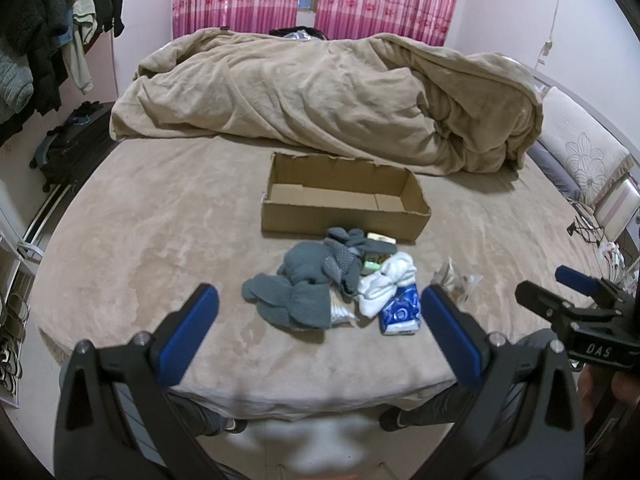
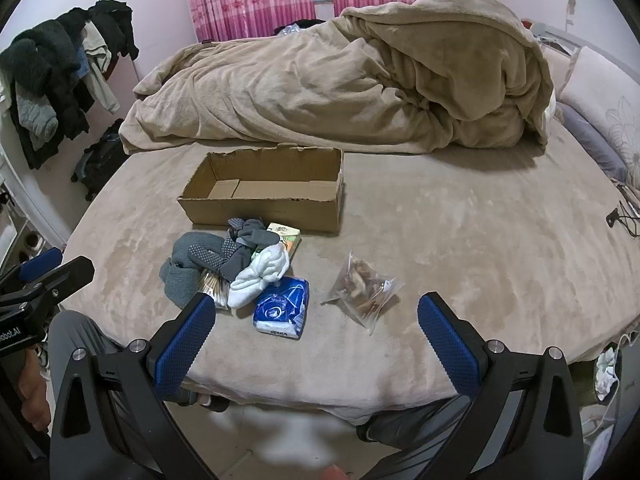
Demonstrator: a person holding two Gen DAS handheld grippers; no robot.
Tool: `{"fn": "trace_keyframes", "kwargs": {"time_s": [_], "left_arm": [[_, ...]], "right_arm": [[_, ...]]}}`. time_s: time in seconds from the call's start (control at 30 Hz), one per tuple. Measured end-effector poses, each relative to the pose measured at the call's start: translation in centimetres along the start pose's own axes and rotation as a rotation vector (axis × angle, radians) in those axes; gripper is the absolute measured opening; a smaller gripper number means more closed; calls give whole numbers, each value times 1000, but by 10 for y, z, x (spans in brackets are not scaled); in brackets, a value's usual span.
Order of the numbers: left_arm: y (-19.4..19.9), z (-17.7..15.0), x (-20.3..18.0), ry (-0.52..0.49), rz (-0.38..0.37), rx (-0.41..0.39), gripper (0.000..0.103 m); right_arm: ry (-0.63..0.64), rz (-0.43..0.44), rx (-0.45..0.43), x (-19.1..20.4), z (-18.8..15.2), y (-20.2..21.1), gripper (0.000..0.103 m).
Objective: Organize objects
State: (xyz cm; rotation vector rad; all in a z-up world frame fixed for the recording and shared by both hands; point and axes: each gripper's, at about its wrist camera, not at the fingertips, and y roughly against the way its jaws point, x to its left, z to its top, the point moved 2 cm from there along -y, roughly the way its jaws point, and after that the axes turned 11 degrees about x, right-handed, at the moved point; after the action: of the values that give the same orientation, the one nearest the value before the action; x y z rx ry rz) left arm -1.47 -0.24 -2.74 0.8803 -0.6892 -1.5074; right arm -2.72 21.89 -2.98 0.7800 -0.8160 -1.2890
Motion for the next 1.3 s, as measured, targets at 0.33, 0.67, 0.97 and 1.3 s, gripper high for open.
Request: {"fn": "trace_keyframes", "kwargs": {"time_s": [0.33, 0.67, 0.97, 1.3], "left_arm": [[0, 0, 0, 1, 0, 0, 101], [-1, 0, 1, 1, 2, 1, 102], [-2, 3, 3, 3, 5, 4, 102], [-1, 3, 2, 2, 6, 1, 101]], "right_arm": [[-2, 1, 2, -1, 1, 0, 103], [-4, 2, 1, -2, 1, 0, 103], [-7, 3, 1, -3, 1, 0, 103], [-10, 3, 1, -3, 1, -1, 103]]}}
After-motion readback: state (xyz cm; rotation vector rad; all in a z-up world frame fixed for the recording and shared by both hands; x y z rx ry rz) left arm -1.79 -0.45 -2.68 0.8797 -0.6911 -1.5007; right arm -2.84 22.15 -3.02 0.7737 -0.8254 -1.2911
